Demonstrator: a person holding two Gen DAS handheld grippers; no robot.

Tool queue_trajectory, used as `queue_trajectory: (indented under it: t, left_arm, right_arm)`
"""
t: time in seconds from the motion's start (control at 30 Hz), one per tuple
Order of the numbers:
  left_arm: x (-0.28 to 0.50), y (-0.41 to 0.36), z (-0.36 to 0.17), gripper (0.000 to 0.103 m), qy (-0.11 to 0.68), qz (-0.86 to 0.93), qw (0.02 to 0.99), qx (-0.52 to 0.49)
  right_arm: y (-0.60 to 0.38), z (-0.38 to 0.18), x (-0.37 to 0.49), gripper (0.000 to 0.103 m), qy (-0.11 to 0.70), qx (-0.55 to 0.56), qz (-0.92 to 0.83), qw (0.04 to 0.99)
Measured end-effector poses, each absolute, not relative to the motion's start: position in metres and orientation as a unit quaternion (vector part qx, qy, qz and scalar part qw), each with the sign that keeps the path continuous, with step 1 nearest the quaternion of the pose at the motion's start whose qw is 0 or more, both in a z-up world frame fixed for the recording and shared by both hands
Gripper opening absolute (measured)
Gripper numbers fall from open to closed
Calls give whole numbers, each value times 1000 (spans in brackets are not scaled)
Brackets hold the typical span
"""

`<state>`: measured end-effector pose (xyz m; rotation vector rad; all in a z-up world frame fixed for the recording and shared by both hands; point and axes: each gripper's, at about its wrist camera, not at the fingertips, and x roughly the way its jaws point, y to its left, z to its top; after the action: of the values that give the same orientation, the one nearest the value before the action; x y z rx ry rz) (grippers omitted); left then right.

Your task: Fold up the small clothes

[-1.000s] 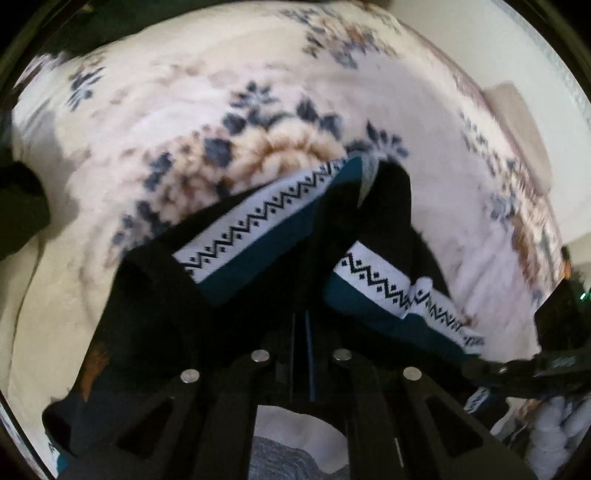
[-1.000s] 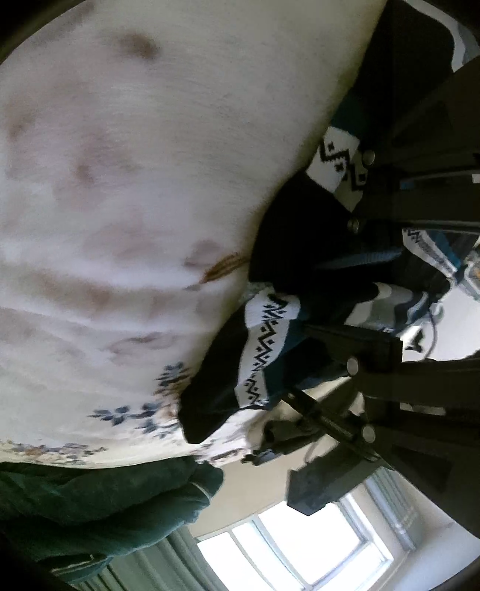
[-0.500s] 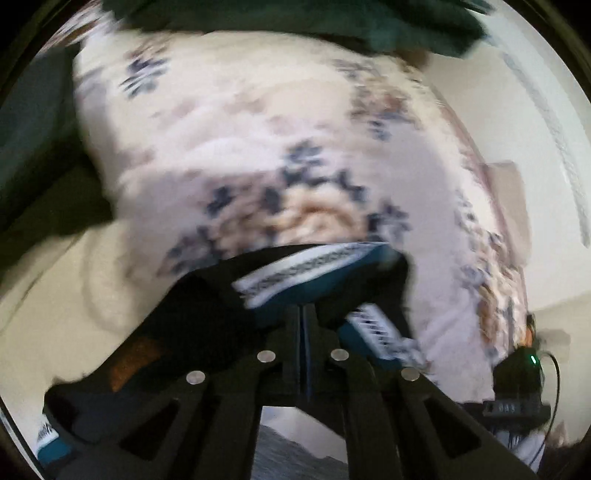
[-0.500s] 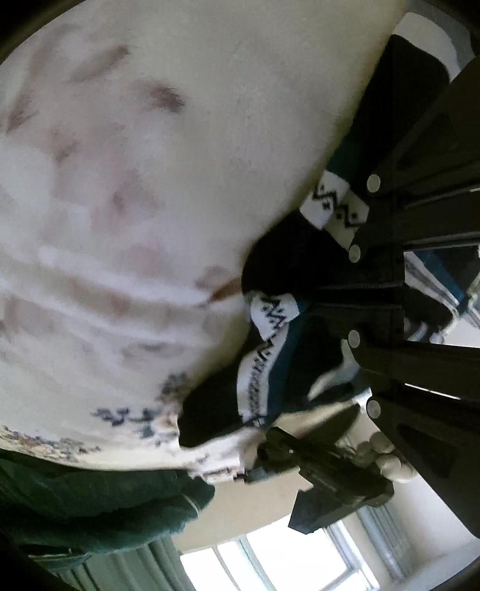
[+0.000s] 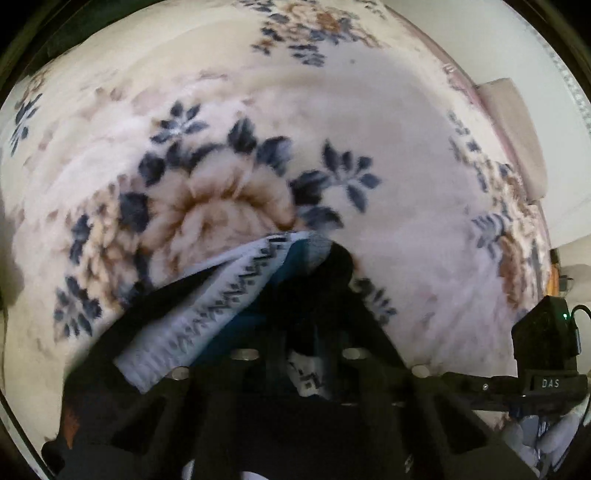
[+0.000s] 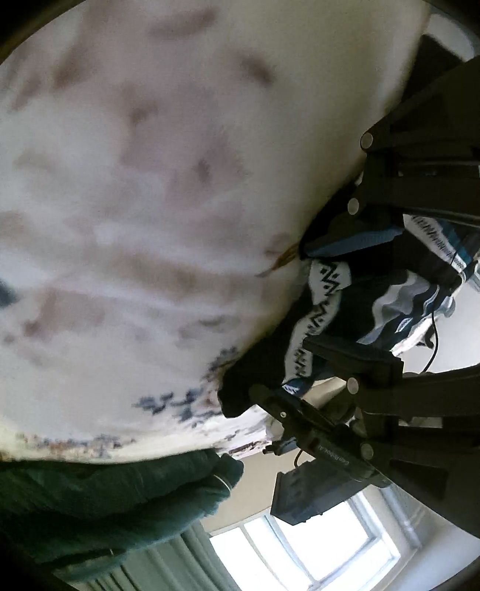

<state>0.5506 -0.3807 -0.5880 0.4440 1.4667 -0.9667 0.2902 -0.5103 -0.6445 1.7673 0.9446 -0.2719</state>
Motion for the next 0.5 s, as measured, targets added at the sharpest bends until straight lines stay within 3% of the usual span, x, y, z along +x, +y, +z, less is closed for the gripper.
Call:
queue_trajectory:
  t: [0.03,0.1,0.2,0.33,0.5]
  left_arm:
    - [552,-379,-586,9,636,-422,619,184]
    - [561,-370,-579,8,636,-421,629,150]
    - [583,-353,-569,8,647,-421,628,100]
    - [595,-345,-567,8,655,-417,624,86]
    - [590,-354,-568,8,656,-421,618,103]
  right_arm:
    - [-510,-649,291,44,392,745,-115,527]
    - [-510,-653,288,6,389,745,-130,526]
    - [-513,-651,272,0,390,731,-161,536]
    - [-527,-653,249,0,379,728,-200,535]
    - [-531,-646,251,2,359,760,-126,527]
